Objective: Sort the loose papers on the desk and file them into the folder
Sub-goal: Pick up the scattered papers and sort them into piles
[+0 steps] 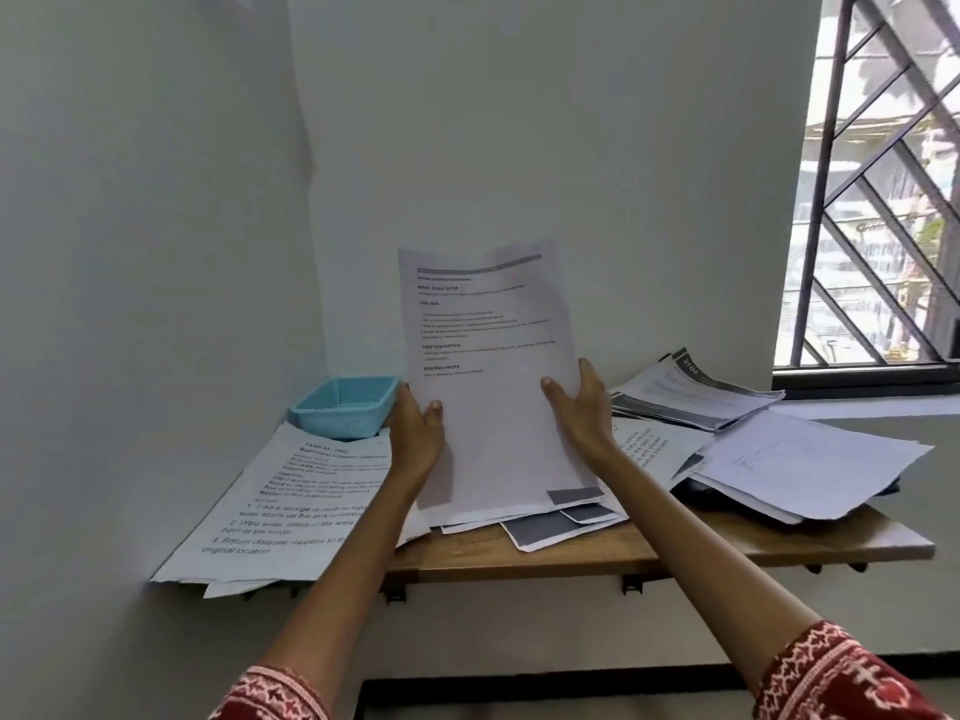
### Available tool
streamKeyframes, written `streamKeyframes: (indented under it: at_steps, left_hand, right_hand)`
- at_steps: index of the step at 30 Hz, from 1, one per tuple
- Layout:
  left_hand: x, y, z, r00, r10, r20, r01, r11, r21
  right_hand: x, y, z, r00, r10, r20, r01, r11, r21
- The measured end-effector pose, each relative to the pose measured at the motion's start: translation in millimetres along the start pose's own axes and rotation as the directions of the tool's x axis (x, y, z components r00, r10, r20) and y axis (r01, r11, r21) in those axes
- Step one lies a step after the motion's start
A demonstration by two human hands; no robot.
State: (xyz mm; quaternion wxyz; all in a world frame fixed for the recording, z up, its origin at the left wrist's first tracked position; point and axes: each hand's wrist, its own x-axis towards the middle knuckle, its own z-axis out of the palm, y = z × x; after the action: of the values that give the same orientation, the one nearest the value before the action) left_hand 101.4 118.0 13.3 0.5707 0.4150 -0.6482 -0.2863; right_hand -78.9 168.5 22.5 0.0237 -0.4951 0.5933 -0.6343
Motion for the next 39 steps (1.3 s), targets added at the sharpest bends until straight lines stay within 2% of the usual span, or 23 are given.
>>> streamKeyframes:
  at_steps: [3,6,8,11,16,23,28,33,36,39]
  left_hand:
    - [6,2,0,0.990,-0.126,0.066,0.125,0.992,0.017]
    - [-10,-15,2,0.926,-0.343,0.160,0.291,0.915,0.279]
    - [-24,-30,4,0.874,-0.444,0.199,0.312,0.826,0.470]
    - [-30,-38,7,0.889,-0.422,0.178,0.248,0.770,0.588]
    - [-23,-35,12,0.880,-0.427,0.207,0.182,0.707,0.683]
    - [-21,-31,12,0.892,-0.398,0.212,0.128,0.674,0.727]
    - [-22,-32,12,0.899,-0.393,0.195,0.102,0.620,0.778]
    - [-33,-31,21,0.923,-0.362,0.131,0.104,0.563,0.820]
    - [-35,-31,23,0.920,-0.366,0.142,0.082,0.534,0.842]
    - [-31,-30,18,0.905,-0.383,0.188,0.065,0.560,0.826]
  right_hand:
    - [4,0,1,1.000,0.016,0.023,-0.013,0.990,-0.143]
    - [-10,21,6,0.967,0.193,0.167,-0.128,0.933,-0.336]
    - [-29,38,11,0.904,0.318,0.286,-0.144,0.857,-0.496]
    - [-38,47,13,0.869,0.370,0.329,-0.118,0.800,-0.589]
    - [-27,40,9,0.821,0.425,0.381,-0.175,0.823,-0.540]
    - [-26,40,4,0.832,0.416,0.367,-0.190,0.835,-0.516]
    - [-26,37,0,0.814,0.450,0.368,-0.115,0.745,-0.657]
    - [-29,47,2,0.852,0.443,0.279,-0.158,0.725,-0.670]
    - [-25,48,-2,0.834,0.450,0.318,-0.152,0.742,-0.653]
    - [-19,47,-11,0.818,0.464,0.340,-0.153,0.745,-0.649]
